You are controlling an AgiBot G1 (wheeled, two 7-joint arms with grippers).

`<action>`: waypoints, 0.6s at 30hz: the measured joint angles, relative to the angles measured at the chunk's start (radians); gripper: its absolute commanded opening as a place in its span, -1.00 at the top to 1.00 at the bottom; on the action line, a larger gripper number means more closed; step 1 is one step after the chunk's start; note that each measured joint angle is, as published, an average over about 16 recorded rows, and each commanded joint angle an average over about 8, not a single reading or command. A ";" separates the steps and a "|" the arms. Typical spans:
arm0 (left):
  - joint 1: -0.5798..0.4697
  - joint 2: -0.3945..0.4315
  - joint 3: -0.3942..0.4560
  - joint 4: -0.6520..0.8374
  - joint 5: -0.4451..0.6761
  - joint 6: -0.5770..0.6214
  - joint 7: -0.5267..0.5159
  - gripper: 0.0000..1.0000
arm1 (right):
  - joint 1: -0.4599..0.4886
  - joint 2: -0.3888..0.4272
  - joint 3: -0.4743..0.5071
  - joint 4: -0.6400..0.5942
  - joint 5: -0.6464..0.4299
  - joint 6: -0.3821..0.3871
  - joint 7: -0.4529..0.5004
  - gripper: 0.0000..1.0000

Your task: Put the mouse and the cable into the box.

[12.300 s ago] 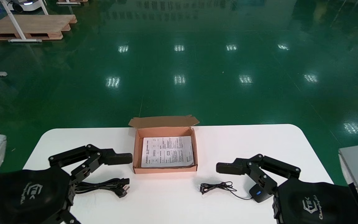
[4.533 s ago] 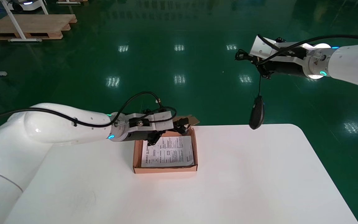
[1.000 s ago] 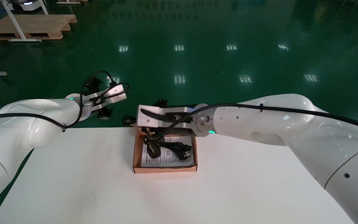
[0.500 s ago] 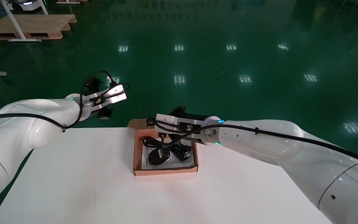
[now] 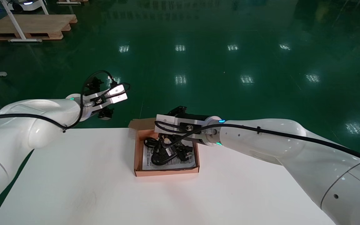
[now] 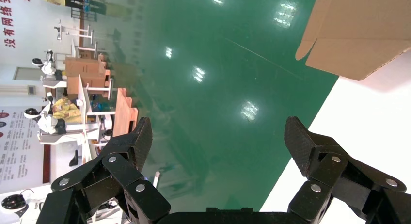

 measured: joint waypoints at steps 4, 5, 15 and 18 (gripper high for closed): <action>0.014 -0.016 -0.017 -0.021 -0.035 0.025 0.009 -1.00 | -0.012 0.016 0.023 0.015 0.007 -0.024 0.011 -1.00; 0.019 -0.022 -0.024 -0.029 -0.048 0.034 0.013 -1.00 | -0.017 0.022 0.032 0.021 0.010 -0.033 0.015 -1.00; 0.106 -0.120 -0.131 -0.160 -0.265 0.188 0.070 -1.00 | -0.101 0.124 0.171 0.117 0.063 -0.169 0.086 -1.00; 0.139 -0.157 -0.171 -0.209 -0.347 0.246 0.091 -1.00 | -0.132 0.162 0.223 0.153 0.083 -0.220 0.113 -1.00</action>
